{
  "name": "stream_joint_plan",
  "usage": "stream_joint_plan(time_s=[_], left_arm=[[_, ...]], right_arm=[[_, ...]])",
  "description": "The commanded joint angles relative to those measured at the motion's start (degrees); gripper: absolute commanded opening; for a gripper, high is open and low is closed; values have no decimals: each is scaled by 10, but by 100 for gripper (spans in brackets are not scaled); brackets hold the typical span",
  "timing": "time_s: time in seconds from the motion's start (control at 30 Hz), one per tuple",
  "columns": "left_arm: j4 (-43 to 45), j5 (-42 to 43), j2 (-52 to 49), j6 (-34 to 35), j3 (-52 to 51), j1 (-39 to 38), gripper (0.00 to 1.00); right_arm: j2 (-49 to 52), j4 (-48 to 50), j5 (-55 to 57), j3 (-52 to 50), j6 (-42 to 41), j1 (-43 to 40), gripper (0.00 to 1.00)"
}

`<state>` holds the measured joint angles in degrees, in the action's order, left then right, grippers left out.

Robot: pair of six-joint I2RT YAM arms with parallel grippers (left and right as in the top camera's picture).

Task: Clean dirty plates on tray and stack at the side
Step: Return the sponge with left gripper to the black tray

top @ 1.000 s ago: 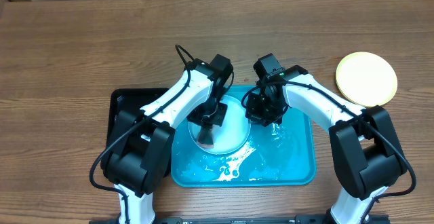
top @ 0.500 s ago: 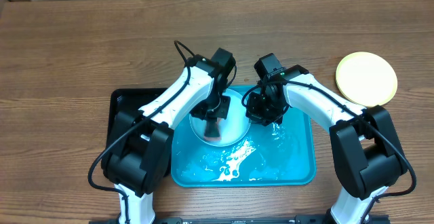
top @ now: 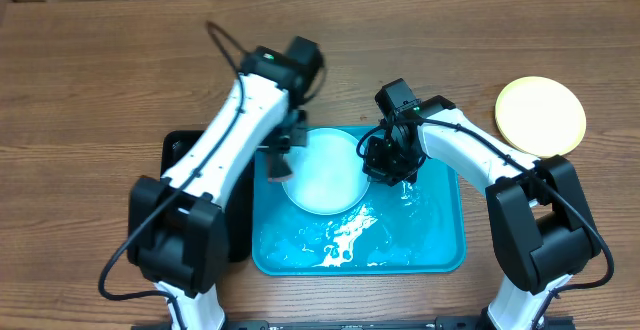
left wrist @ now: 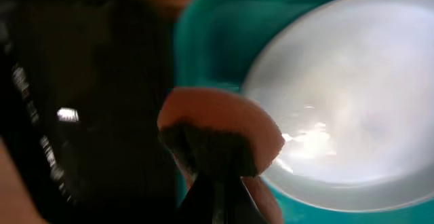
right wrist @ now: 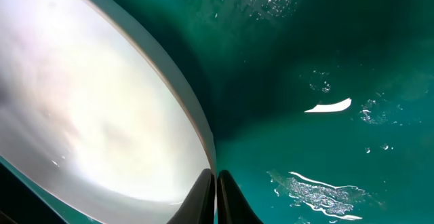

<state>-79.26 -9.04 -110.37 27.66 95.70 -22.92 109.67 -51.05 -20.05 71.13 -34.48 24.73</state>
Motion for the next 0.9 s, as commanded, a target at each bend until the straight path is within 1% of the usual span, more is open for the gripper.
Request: stream_joint_plan(time_s=[0.0, 0.13, 0.2, 0.33, 0.6, 0.87], left_arm=[[-19, -19, 10, 40, 3, 36, 4], [-28, -20, 10, 46, -5, 71, 4], [-31, -33, 10, 63, -10, 85, 5], [-24, -47, 10, 73, -41, 113, 4], [62, -40, 10, 84, -177, 147, 4], [91, -40, 10, 83, -188, 152, 4]], right_arm=[[-3, 0, 7, -4, 9, -5, 4], [-3, -3, 7, -4, 15, -5, 4], [-3, -5, 7, -4, 15, -5, 4], [-3, -11, 7, -4, 19, -5, 4], [-3, -18, 7, -4, 30, -5, 4], [-3, -24, 7, -4, 30, -5, 4]])
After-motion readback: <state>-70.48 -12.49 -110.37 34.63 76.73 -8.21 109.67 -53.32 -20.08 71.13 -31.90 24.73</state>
